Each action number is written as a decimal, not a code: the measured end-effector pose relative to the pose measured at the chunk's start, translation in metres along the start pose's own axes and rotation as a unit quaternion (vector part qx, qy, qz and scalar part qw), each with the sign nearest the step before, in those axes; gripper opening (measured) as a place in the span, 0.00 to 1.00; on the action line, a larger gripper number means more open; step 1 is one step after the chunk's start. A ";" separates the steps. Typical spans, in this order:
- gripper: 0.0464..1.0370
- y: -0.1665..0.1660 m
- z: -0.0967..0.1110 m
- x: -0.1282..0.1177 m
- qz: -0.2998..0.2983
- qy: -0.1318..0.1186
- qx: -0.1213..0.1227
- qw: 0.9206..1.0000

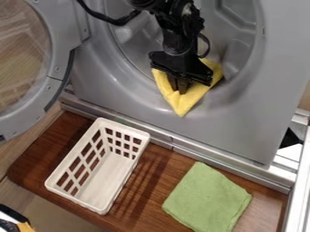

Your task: Picked the yellow clothing from the machine and place it on the green mat.

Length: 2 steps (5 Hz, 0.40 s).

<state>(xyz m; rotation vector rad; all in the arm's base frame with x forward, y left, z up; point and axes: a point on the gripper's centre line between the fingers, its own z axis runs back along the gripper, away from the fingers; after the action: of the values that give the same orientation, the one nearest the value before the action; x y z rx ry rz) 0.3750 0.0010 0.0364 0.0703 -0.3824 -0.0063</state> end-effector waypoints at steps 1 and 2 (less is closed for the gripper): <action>0.00 0.007 0.009 -0.012 0.001 0.042 0.015 0.999; 0.00 0.014 0.047 -0.023 0.026 0.055 0.039 0.997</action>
<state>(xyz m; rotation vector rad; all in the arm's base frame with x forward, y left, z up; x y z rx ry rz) 0.3356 0.0124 0.0725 0.1373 -0.2747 0.0633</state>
